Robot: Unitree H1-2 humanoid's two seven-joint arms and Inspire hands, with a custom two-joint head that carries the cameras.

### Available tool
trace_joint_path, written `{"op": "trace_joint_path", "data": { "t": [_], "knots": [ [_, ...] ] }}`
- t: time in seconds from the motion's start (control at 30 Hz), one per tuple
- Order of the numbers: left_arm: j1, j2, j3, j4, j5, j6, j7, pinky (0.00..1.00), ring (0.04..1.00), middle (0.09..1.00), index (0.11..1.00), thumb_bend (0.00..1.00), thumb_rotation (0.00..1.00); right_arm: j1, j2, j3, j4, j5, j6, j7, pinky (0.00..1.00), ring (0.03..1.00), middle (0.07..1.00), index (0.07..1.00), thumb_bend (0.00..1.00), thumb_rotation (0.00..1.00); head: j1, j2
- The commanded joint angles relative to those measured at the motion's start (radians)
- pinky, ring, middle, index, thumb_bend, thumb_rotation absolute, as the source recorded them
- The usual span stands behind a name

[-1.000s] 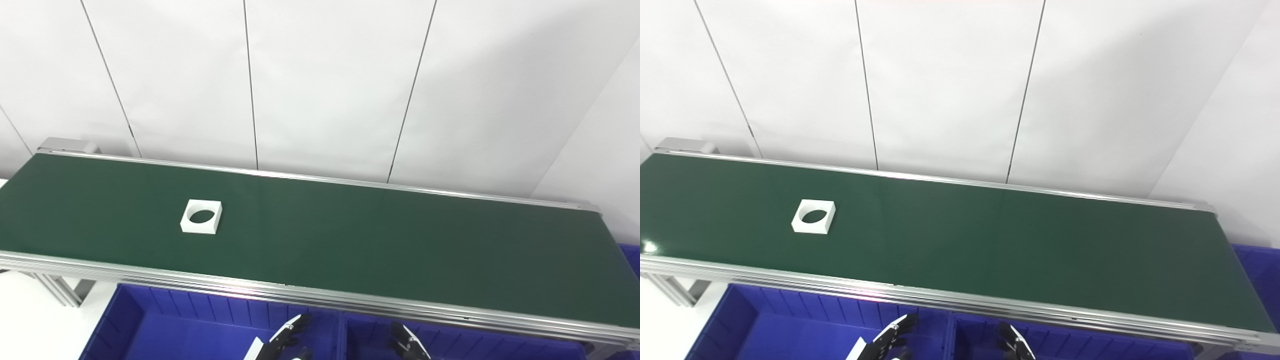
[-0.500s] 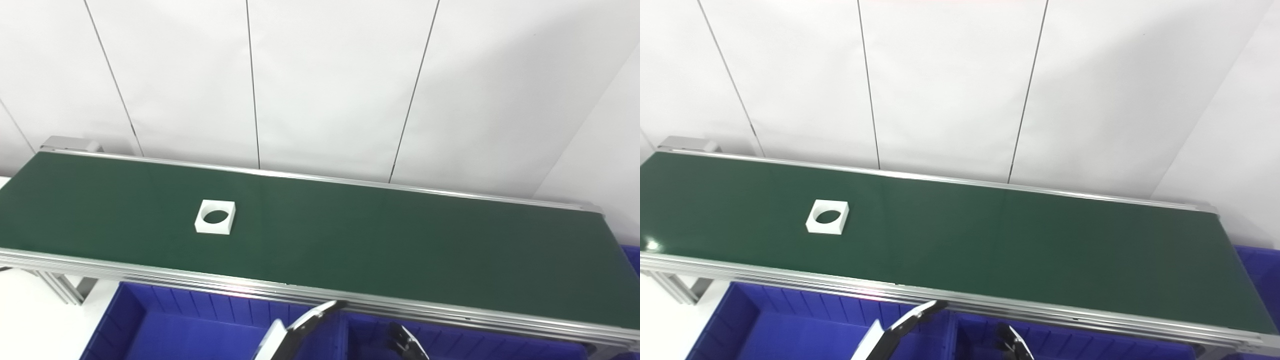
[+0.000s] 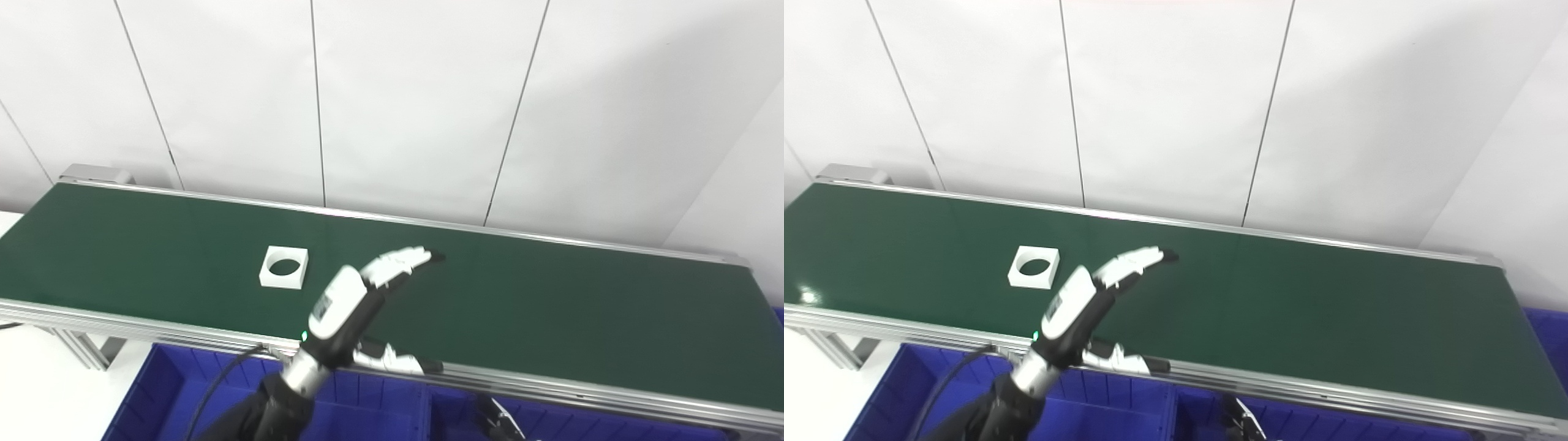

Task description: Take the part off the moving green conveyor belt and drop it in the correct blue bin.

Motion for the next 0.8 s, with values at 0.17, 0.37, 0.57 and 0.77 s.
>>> {"op": "trace_joint_path", "data": {
  "t": [0.17, 0.37, 0.57, 0.77],
  "knots": [
    [-0.124, 0.04, 0.078, 0.03, 0.057, -0.023, -0.08, 0.76, 0.811, 0.839, 0.83, 0.93, 0.28, -0.013, 0.014, -0.009, -0.008, 0.011, -0.038, 0.008, 0.89, 0.817, 0.86, 0.866, 0.73, 0.99, 0.001, 0.001],
    [-0.185, 0.049, 0.108, 0.115, 0.128, -0.003, -0.12, 0.72, 0.776, 0.81, 0.82, 1.0, 0.03, -0.015, 0.019, -0.018, -0.005, 0.016, -0.038, 0.022, 0.9, 0.82, 0.865, 0.871, 0.72, 0.98, -0.002, 0.0],
    [-0.248, 0.052, 0.106, 0.212, 0.197, 0.054, -0.167, 0.71, 0.772, 0.82, 0.834, 1.0, 0.0, -0.018, 0.02, -0.017, 0.001, 0.009, -0.038, 0.013, 0.89, 0.815, 0.86, 0.865, 0.72, 0.98, -0.002, -0.001],
    [-0.304, 0.033, 0.106, 0.303, 0.17, 0.14, -0.286, 0.63, 0.761, 0.826, 0.898, 1.0, 0.0, -0.019, 0.021, -0.013, 0.0, 0.002, -0.038, 0.007, 0.9, 0.816, 0.862, 0.865, 0.72, 0.98, -0.001, -0.003]
  ]
}}
